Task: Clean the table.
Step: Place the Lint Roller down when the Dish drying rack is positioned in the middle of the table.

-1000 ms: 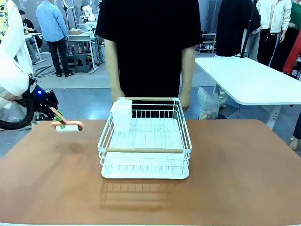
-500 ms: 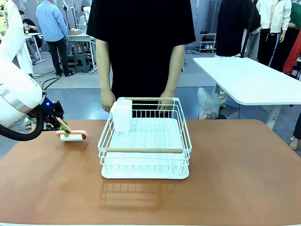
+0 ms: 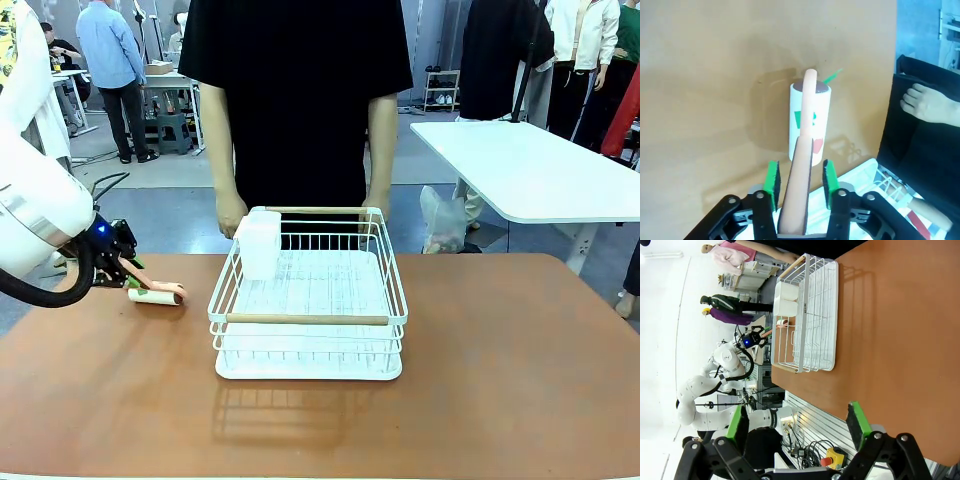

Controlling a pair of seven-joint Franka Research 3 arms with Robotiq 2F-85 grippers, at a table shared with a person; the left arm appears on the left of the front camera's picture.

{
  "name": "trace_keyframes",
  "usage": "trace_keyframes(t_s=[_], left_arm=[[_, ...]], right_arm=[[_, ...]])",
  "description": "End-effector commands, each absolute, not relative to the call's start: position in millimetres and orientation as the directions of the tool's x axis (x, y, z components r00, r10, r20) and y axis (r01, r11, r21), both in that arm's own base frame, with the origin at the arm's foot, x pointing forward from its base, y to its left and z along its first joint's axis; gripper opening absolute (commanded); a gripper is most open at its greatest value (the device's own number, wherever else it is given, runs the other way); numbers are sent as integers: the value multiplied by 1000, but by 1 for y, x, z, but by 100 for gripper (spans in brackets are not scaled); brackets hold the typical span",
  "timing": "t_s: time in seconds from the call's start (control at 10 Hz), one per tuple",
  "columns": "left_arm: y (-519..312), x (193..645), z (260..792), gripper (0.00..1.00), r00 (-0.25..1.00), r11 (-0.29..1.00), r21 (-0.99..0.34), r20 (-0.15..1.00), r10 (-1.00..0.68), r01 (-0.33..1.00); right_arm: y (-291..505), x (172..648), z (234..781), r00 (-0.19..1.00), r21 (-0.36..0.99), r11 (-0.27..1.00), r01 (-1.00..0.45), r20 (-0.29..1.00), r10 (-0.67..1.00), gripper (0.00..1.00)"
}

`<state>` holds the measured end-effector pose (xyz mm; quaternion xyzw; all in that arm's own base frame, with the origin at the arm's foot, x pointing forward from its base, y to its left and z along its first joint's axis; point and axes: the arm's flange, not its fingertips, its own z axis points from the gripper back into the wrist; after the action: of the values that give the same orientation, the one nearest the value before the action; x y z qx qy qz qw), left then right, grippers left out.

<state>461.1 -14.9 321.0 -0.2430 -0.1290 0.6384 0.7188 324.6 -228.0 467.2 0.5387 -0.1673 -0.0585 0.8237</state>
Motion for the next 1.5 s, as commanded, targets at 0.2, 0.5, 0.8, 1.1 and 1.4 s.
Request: trace_keyframes(t_s=[0.2,0.5,0.8,1.1,1.4], left_arm=[[15,434,336,100,199,122,-452,-128,971,-884],[44,412,367,100,319,255,-404,-99,942,-879],[61,403,392,100,347,270,-434,-106,932,-859],[60,423,376,100,328,257,-432,-96,940,-865],[60,423,376,100,328,257,-432,-96,940,-865]], right_arm=[[-229,324,471,933,909,403,-104,229,-276,100],[-229,324,471,933,909,403,-104,229,-276,100],[-229,324,471,933,909,403,-104,229,-276,100],[-229,324,471,933,909,403,-104,229,-276,100],[-229,324,471,933,909,403,-104,229,-276,100]])
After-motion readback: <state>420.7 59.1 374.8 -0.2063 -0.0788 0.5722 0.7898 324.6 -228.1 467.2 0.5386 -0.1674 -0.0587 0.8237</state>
